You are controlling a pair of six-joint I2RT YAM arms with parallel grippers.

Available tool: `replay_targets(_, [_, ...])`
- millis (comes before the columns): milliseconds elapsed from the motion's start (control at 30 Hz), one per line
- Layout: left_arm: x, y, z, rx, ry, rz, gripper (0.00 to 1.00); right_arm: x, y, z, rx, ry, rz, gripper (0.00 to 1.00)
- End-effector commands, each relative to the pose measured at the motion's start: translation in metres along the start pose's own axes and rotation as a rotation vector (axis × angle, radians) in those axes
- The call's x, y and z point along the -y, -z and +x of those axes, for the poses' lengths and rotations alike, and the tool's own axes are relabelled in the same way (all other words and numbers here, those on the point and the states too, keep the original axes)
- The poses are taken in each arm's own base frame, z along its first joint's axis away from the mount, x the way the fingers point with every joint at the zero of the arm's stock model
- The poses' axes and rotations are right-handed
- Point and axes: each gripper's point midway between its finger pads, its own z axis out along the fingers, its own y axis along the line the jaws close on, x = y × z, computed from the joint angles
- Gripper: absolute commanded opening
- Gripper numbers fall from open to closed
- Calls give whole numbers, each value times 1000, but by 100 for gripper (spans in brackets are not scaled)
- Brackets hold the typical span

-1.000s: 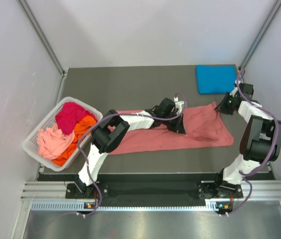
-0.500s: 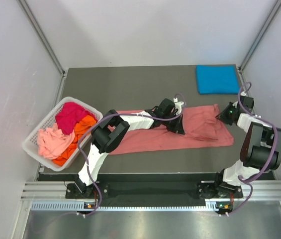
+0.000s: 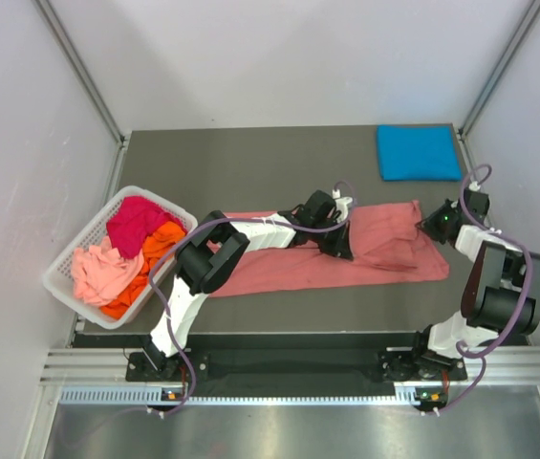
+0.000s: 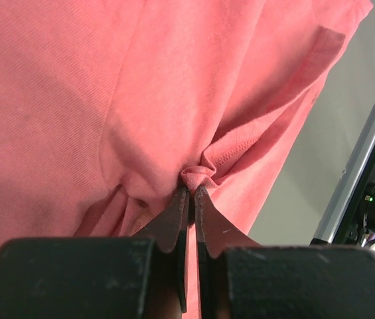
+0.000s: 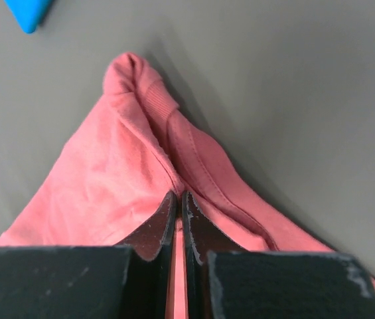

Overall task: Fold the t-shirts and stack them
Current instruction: Fold the tshirt

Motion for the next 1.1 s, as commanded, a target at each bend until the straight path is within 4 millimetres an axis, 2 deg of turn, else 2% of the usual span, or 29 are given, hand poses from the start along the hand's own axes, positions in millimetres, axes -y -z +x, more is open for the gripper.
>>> replay_targets(0, [16, 19, -7, 14, -40, 1, 0, -2, 0, -19, 82, -17, -17, 0])
replay_targets(133, [13, 21, -7, 12, -40, -18, 0, -2, -1, -20, 75, -13, -17, 1])
replay_targets(167, [13, 22, -7, 12, -42, -22, 5, -3, 0, -20, 73, -6, -20, 3])
replay_targets(200, [14, 24, -10, 17, -43, -30, 11, -8, 2, -26, 78, 5, -28, 6])
replay_targets(267, [16, 26, -11, 8, -43, -39, 23, -8, 11, -27, 53, 40, -3, 20])
replay_targets(300, [18, 29, -14, 12, -46, -38, 24, -13, 15, -41, 76, 61, 13, 24])
replay_targets(333, [22, 33, -18, 18, -48, -40, 25, -6, 20, -36, 35, 89, 53, 30])
replay_targets(367, [26, 36, -21, 24, -52, -41, 27, -3, 22, -40, 30, 109, 85, 32])
replay_targets(400, [32, 40, -29, 40, -60, -36, 28, -11, 27, -55, 50, 130, 85, 33])
replay_targets(467, [35, 46, -35, 47, -56, -51, 32, -8, 30, -55, 17, 171, 120, 35])
replay_targets(533, [40, 52, -45, 64, -57, -64, 33, -14, 31, -67, 30, 221, 121, 36])
replay_targets(633, [35, 57, -54, 75, -55, -131, 34, -24, 19, -71, 11, 307, 117, 37])
replay_targets(667, [25, 59, -53, 67, -52, -186, 34, -33, 15, -67, -6, 341, 96, 37])
replay_targets(700, [23, 60, -59, 74, -56, -204, 34, -42, 14, -73, 2, 370, 86, 37])
replay_targets(767, [10, 62, -62, 78, -61, -248, 34, -47, 3, -63, -42, 441, 91, 38])
replay_targets(800, [4, 62, -62, 72, -54, -270, 35, -53, 1, -67, -38, 463, 95, 39])
replay_targets(867, [-13, 67, -69, 85, -35, -319, 34, -56, -9, -56, -81, 521, 104, 40])
replay_targets(1067, [-69, 80, -79, 101, 45, -424, 35, -58, -26, -49, -121, 645, 193, 41])
